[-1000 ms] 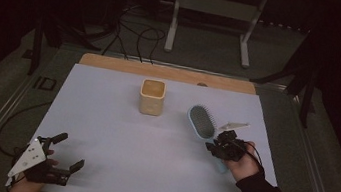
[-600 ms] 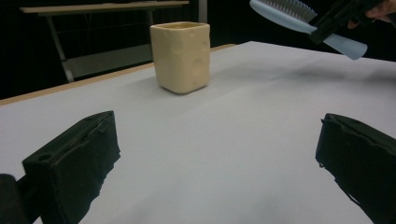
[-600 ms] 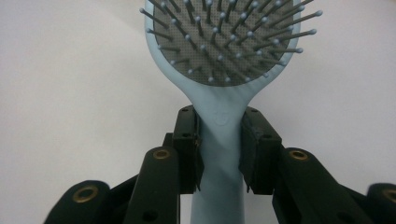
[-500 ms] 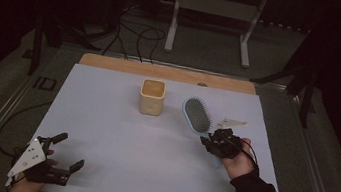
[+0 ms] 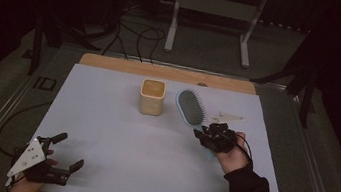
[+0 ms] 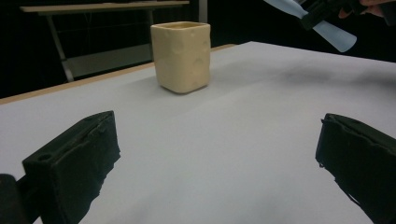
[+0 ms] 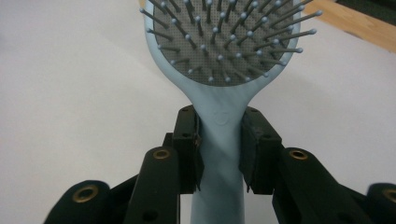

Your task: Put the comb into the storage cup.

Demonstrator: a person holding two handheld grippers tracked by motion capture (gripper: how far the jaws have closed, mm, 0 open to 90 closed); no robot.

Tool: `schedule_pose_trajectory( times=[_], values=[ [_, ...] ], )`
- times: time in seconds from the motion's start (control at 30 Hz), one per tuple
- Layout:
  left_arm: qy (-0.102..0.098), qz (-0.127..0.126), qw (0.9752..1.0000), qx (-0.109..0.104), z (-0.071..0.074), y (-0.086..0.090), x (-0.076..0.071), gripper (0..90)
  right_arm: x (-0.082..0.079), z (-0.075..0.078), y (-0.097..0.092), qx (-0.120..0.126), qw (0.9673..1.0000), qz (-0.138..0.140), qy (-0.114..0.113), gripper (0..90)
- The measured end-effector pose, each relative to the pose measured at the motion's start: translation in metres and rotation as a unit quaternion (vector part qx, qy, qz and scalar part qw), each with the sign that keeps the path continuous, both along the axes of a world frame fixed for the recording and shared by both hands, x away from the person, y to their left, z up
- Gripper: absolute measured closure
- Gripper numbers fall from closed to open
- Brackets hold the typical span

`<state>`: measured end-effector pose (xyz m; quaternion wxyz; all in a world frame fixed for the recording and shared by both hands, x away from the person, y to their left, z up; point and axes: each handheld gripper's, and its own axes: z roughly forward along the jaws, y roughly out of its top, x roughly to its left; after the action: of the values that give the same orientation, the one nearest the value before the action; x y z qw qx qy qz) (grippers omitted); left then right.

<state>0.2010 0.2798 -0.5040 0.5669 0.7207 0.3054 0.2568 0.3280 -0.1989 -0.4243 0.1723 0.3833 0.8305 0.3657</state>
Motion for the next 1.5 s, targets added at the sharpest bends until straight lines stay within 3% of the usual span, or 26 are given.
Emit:
schedule_pose_trajectory(
  times=[0.3, 0.5, 0.9, 1.03, 1.3, 1.5],
  values=[
    [0.000, 0.000, 1.0000, 0.000, 0.000, 0.000, 0.000, 0.0, 0.012, 0.009, 0.016, 0.024, 0.9994, 0.012, -0.022, 70.2],
    [0.000, 0.000, 1.0000, 0.000, 0.000, 0.001, 0.000, 0.0, 0.020, 0.011, 0.026, 0.059, 0.9970, 0.022, -0.044, 70.2],
    [0.000, -0.001, 1.0000, 0.001, 0.000, 0.001, 0.000, 0.0, 0.029, 0.012, 0.039, 0.091, 0.9938, 0.025, -0.059, 70.2],
    [0.000, 0.000, 1.0000, 0.001, 0.000, 0.001, 0.000, 0.0, 0.034, 0.013, 0.046, 0.112, 0.9907, 0.032, -0.071, 70.2],
    [0.000, -0.001, 1.0000, -0.002, -0.001, 0.001, 0.000, 0.0, 0.043, 0.016, 0.059, 0.123, 0.9884, 0.046, -0.077, 70.2],
    [0.000, 0.001, 1.0000, -0.003, 0.000, 0.001, 0.000, 0.0, 0.051, 0.020, 0.069, 0.146, 0.9837, 0.058, -0.088, 70.2]
  ],
)
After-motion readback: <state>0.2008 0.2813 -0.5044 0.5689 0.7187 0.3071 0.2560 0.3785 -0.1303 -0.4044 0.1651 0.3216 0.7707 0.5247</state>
